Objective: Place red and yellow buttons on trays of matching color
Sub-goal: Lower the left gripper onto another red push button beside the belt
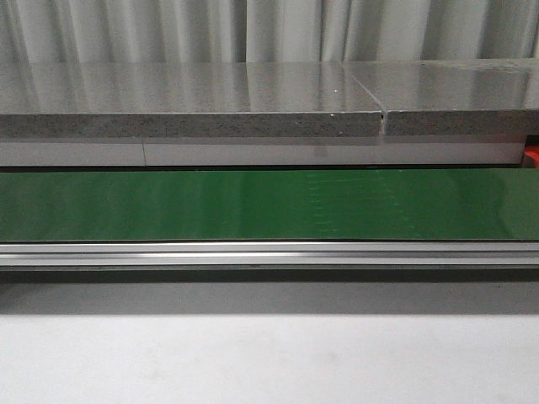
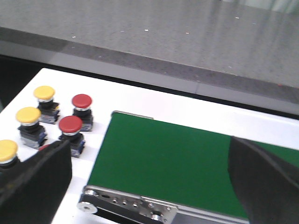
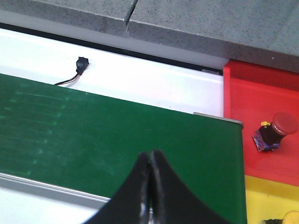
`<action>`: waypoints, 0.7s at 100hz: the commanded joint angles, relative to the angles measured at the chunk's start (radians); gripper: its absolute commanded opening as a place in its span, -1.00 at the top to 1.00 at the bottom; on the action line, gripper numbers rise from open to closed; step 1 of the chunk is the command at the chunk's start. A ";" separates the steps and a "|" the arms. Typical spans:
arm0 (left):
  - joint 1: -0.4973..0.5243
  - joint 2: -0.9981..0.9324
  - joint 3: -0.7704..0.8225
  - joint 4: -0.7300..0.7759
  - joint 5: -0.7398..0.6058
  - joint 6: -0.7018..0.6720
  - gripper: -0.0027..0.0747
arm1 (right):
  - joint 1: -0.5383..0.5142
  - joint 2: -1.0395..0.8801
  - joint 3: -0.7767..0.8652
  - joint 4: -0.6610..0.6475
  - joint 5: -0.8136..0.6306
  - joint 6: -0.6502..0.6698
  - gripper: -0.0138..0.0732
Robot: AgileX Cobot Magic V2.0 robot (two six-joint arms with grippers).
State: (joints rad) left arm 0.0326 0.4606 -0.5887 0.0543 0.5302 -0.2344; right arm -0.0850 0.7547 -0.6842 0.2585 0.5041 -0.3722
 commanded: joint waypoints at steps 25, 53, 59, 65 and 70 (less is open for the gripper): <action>0.219 0.306 -0.204 -0.012 -0.025 -0.122 -0.80 | 0.000 -0.007 -0.025 0.007 -0.060 -0.008 0.84; 0.331 0.597 -0.276 -0.022 -0.018 -0.122 -0.80 | 0.000 -0.007 -0.025 0.007 -0.060 -0.008 0.84; 0.341 0.658 -0.285 -0.030 -0.022 -0.122 -0.80 | 0.000 -0.007 -0.025 0.007 -0.060 -0.008 0.84; 0.346 0.710 -0.290 -0.038 -0.024 -0.122 -0.80 | 0.000 -0.007 -0.025 0.007 -0.060 -0.008 0.84; 0.348 0.754 -0.296 -0.039 -0.024 -0.122 -0.80 | 0.000 -0.007 -0.025 0.007 -0.060 -0.008 0.84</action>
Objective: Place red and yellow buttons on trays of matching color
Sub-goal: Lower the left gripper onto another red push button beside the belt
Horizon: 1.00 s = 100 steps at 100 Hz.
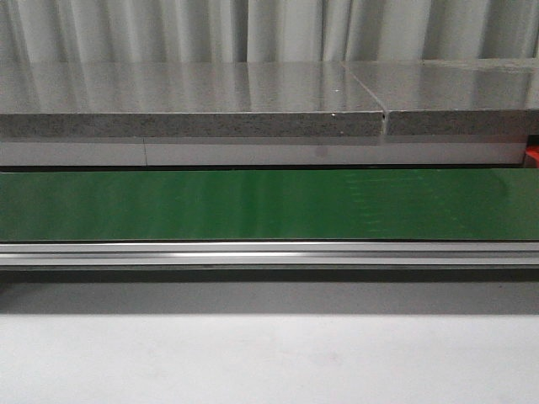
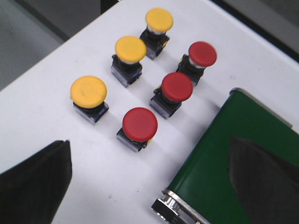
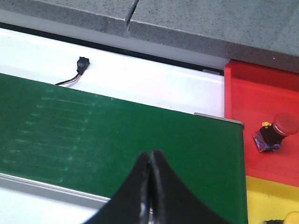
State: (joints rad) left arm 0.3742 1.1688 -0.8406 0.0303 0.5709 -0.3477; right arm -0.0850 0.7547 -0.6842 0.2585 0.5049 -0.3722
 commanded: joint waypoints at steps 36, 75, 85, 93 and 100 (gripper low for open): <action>0.006 0.272 -0.107 -0.015 -0.089 -0.008 -0.80 | 0.000 -0.007 -0.025 0.007 -0.061 -0.008 0.84; 0.006 0.411 -0.162 -0.013 -0.116 -0.008 -0.80 | 0.000 -0.007 -0.025 0.007 -0.061 -0.008 0.84; 0.006 0.435 -0.171 -0.013 -0.123 -0.008 -0.80 | 0.000 -0.007 -0.025 0.007 -0.061 -0.008 0.84; 0.006 0.452 -0.173 -0.013 -0.127 -0.008 -0.80 | 0.000 -0.007 -0.025 0.007 -0.061 -0.008 0.84; 0.006 0.464 -0.173 -0.013 -0.127 -0.008 -0.80 | 0.000 -0.007 -0.025 0.007 -0.061 -0.008 0.84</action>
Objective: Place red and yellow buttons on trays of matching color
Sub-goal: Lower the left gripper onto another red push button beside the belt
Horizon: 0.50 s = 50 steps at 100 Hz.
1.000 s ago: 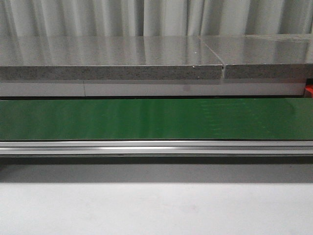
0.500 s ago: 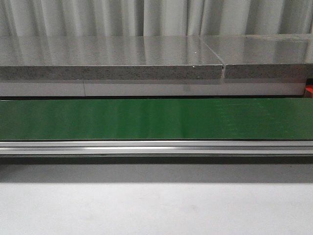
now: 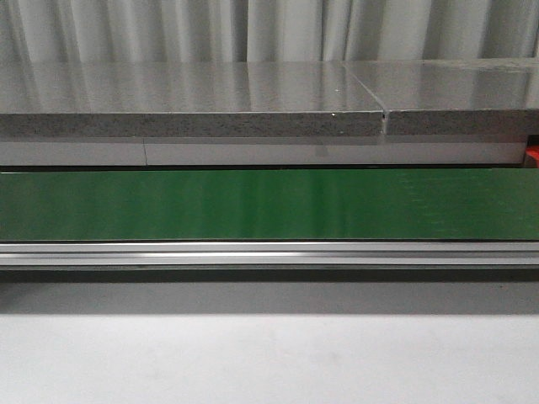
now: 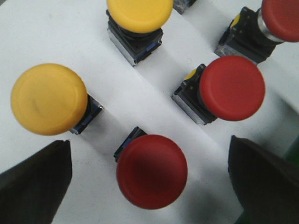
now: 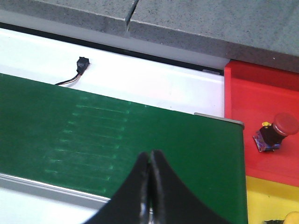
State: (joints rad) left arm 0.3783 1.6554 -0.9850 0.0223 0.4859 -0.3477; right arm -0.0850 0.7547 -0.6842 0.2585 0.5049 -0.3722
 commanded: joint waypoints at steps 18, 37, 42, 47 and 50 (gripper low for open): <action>0.002 -0.007 -0.028 -0.005 -0.046 -0.008 -0.78 | 0.000 -0.007 -0.025 0.007 -0.061 -0.008 0.84; 0.002 -0.007 -0.028 -0.008 -0.046 -0.008 -0.19 | 0.000 -0.007 -0.025 0.007 -0.061 -0.008 0.84; 0.002 -0.007 -0.028 -0.009 -0.046 -0.008 0.03 | 0.000 -0.007 -0.025 0.007 -0.061 -0.008 0.84; 0.002 -0.007 -0.028 -0.009 -0.046 -0.008 0.25 | 0.000 -0.007 -0.025 0.007 -0.061 -0.008 0.84; 0.002 -0.007 -0.028 -0.009 -0.046 -0.008 0.41 | 0.000 -0.007 -0.025 0.007 -0.061 -0.008 0.84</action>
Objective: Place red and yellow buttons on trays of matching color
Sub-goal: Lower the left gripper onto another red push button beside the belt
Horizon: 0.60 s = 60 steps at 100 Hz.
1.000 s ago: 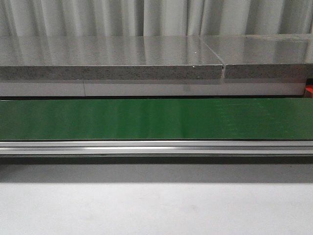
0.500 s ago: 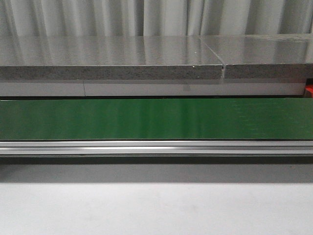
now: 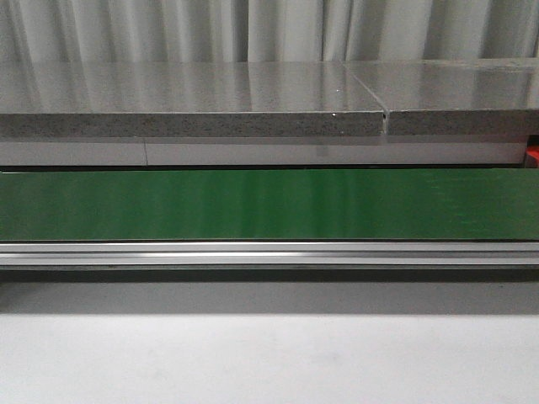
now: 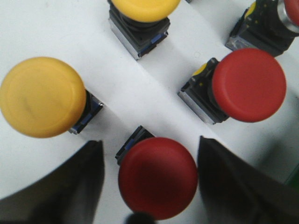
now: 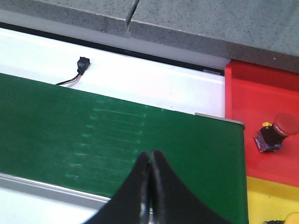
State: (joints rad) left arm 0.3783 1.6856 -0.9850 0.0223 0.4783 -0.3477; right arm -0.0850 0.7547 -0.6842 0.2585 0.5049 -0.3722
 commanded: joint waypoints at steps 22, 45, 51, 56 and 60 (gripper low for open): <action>0.000 -0.083 -0.028 -0.009 -0.031 -0.008 0.98 | 0.000 -0.007 -0.025 0.007 -0.061 -0.008 0.84; 0.000 -0.221 -0.028 -0.022 -0.011 0.000 0.98 | 0.000 -0.007 -0.025 0.007 -0.061 -0.008 0.84; -0.004 -0.264 -0.028 -0.052 -0.005 0.039 0.98 | 0.000 -0.007 -0.025 0.007 -0.061 -0.008 0.84; -0.012 -0.294 -0.031 -0.068 0.004 0.069 0.98 | 0.000 -0.007 -0.025 0.007 -0.061 -0.008 0.84; -0.021 -0.316 -0.038 -0.078 0.016 0.094 0.98 | 0.000 -0.007 -0.025 0.007 -0.061 -0.008 0.84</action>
State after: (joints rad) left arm 0.3733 1.4489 -0.9850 -0.0231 0.5185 -0.3007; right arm -0.0850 0.7547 -0.6842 0.2585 0.5049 -0.3722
